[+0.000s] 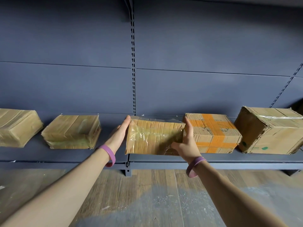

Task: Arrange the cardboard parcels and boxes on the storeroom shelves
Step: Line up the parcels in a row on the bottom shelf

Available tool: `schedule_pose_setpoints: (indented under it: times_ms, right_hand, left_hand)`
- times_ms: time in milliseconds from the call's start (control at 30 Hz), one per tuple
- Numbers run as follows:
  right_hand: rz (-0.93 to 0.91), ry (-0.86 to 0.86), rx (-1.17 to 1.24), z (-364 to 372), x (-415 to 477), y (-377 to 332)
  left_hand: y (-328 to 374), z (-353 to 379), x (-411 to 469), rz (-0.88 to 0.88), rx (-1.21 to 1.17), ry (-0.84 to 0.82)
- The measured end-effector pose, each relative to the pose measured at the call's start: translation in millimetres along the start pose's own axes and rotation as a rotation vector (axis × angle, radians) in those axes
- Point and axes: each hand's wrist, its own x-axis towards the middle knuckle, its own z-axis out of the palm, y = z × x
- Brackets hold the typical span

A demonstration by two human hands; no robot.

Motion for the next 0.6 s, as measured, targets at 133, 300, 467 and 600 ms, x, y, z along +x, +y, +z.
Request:
schedule_pose_setpoints:
  times_ms: [133, 300, 467, 600]
  right_hand:
    - [0.022, 0.019, -0.121, 8.7, 4.4, 19.7]
    - [0.025, 0.08, -0.381, 17.8, 14.5, 48.3]
    - [0.029, 0.087, -0.411, 23.5, 28.8, 67.4]
    - [0.051, 0.08, -0.326, 29.3, 37.5, 74.0]
  left_hand:
    - [-26.2, 4.2, 24.4, -0.049, -0.013, 0.042]
    - [-64.1, 15.9, 66.9, -0.085, -0.069, 0.081]
    - [-62.2, 25.8, 65.3, -0.106, -0.154, 0.018]
    - [-68.2, 31.6, 74.0, -0.103, -0.168, 0.043]
